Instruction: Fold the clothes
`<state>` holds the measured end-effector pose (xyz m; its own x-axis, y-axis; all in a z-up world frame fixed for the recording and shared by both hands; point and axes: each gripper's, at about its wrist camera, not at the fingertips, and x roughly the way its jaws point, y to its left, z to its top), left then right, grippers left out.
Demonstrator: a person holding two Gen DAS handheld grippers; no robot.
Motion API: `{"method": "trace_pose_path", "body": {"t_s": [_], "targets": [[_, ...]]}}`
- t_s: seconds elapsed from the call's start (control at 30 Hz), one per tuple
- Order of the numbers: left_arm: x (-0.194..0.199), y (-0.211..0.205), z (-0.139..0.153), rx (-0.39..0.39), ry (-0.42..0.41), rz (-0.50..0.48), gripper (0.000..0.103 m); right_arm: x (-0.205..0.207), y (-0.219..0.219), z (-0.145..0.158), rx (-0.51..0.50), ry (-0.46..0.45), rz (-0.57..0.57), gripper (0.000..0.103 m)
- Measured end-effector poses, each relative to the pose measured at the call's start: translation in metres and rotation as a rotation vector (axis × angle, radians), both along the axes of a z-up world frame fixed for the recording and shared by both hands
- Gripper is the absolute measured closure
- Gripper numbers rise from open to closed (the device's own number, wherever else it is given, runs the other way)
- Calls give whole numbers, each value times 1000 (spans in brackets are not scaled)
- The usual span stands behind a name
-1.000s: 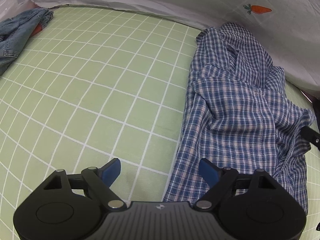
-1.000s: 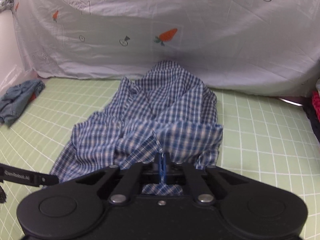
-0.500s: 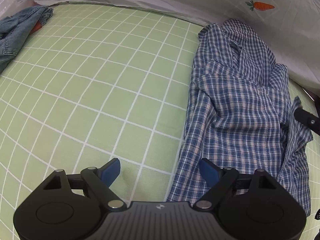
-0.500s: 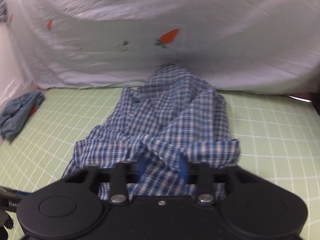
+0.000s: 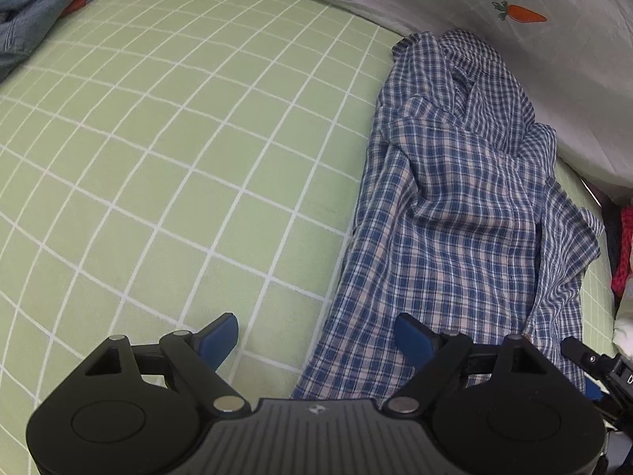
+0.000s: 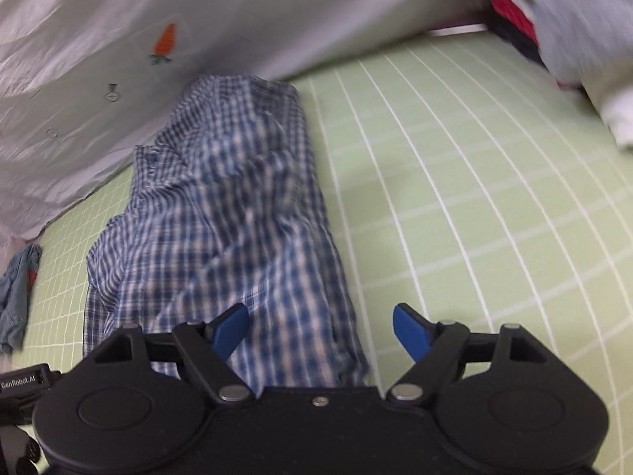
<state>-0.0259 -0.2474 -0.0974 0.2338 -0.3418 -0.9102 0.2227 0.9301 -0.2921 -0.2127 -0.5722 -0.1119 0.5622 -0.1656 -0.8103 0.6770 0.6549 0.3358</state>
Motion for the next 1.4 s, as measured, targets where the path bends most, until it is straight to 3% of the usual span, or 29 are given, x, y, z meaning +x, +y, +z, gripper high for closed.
{"method": "trace_pose_path", "body": {"t_s": [0.1, 0.23, 0.4, 0.43, 0.47, 0.5, 0.53, 0.57, 0.67, 0.77, 1.1, 1.4], "targets": [[-2, 5, -2, -34, 29, 20, 18, -6, -3, -7, 59, -9, -19, 22], [-4, 7, -1, -81, 45, 27, 28, -6, -4, -15, 135, -20, -34, 22], [-4, 9, -6, -155, 93, 46, 36, -4, 1, -16, 143, -12, -5, 22], [-5, 10, -7, -172, 99, 51, 42, -5, 2, -16, 141, -11, 0, 23], [-5, 11, -8, -188, 106, 55, 59, -5, 3, -16, 146, -15, 7, 29], [-5, 12, -9, -205, 112, 60, 69, -6, 4, -16, 155, -22, 17, 41], [-7, 12, -7, -217, 110, 56, 87, -6, 4, -18, 173, -32, 29, 51], [-9, 13, -5, -229, 108, 51, 93, -8, 4, -18, 194, -49, 30, 68], [-16, 14, 1, -265, 101, 36, 97, -17, 9, -14, 177, -85, 34, 79], [-28, 23, 13, -299, 87, 28, 98, -31, 17, -3, 158, -102, 32, 82], [-82, 58, 30, -288, 130, -27, 98, -101, 60, 19, 166, -95, 45, 83], [-122, 96, 44, -350, 261, -32, 99, -155, 88, 36, 172, -49, 113, 83]]}}
